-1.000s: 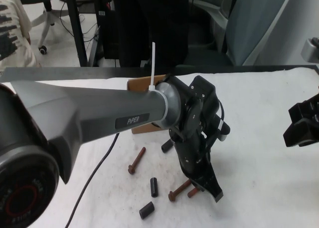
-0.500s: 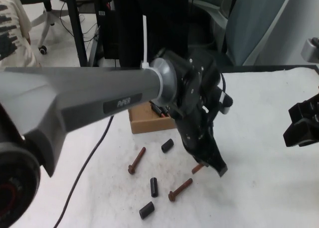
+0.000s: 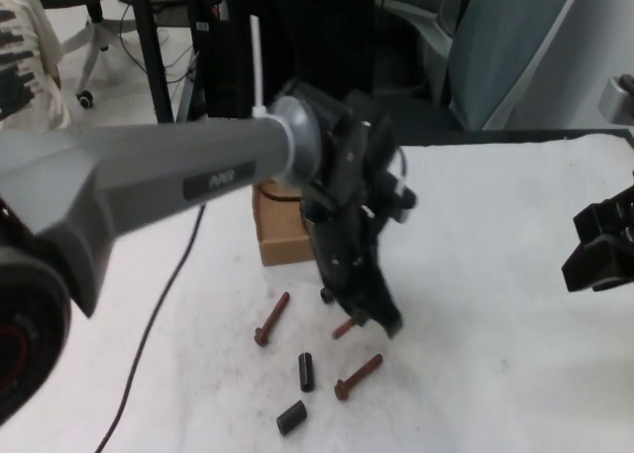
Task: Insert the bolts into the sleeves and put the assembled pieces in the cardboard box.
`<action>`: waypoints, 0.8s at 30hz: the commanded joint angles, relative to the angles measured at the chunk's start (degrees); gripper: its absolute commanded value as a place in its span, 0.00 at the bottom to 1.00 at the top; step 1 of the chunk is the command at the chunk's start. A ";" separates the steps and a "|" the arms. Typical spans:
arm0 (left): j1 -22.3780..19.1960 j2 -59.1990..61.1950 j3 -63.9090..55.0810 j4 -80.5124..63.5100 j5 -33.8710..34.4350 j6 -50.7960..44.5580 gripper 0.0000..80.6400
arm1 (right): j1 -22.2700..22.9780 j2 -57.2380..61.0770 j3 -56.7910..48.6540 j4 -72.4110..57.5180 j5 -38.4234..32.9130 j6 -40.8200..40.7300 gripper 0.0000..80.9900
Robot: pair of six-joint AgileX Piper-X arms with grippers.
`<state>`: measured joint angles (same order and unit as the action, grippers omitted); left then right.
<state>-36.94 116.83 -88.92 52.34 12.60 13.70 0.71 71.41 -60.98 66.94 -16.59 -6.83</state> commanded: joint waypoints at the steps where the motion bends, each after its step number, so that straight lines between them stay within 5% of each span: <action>1: 0.79 -1.36 -0.34 -0.06 4.67 -1.81 0.00 | -0.17 -0.17 0.05 -0.24 -4.06 -0.43 0.41; 4: 3.17 -3.37 -0.34 -4.65 14.16 -7.18 0.00 | -0.17 -0.17 0.05 -0.24 -4.06 -0.43 0.41; 24: 7.74 -17.28 7.18 -27.34 26.72 -22.22 0.00 | -0.17 -0.17 0.05 -5.04 -15.34 2.16 0.41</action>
<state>-29.78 101.82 -84.80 29.62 37.02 -5.15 0.71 71.41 -60.98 62.29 -30.43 -4.66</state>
